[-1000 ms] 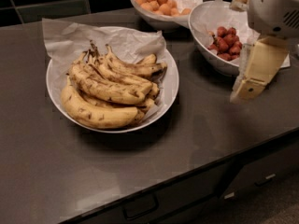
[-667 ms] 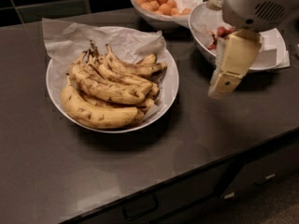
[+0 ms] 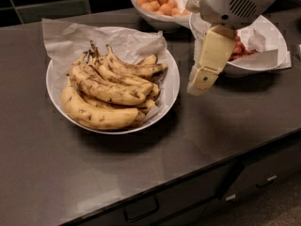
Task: Pick banana from white bowl
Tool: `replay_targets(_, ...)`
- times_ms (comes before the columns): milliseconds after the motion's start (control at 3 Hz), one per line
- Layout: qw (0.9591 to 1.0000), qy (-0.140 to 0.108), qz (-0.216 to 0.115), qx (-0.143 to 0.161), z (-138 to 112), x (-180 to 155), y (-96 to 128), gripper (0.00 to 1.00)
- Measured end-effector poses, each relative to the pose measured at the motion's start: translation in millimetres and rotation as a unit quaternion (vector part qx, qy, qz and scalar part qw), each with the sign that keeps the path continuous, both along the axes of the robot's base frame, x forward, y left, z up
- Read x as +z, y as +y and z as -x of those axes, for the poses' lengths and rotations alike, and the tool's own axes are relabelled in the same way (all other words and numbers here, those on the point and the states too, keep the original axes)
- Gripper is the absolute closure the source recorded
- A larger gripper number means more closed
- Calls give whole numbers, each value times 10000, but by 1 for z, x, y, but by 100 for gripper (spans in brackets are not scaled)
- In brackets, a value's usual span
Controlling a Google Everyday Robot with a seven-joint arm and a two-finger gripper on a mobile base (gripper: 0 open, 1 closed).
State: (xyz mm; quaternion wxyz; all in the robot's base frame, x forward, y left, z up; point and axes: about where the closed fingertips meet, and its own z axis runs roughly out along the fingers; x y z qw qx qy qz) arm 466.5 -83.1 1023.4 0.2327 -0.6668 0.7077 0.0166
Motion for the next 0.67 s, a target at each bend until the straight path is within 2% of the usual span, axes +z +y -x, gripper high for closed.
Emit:
replay_targets(333, 9999, -17, 39, 137, 0, 0, 13, 0)
replay_targets(667, 9994, 150, 97, 282, -9, -19, 51, 0)
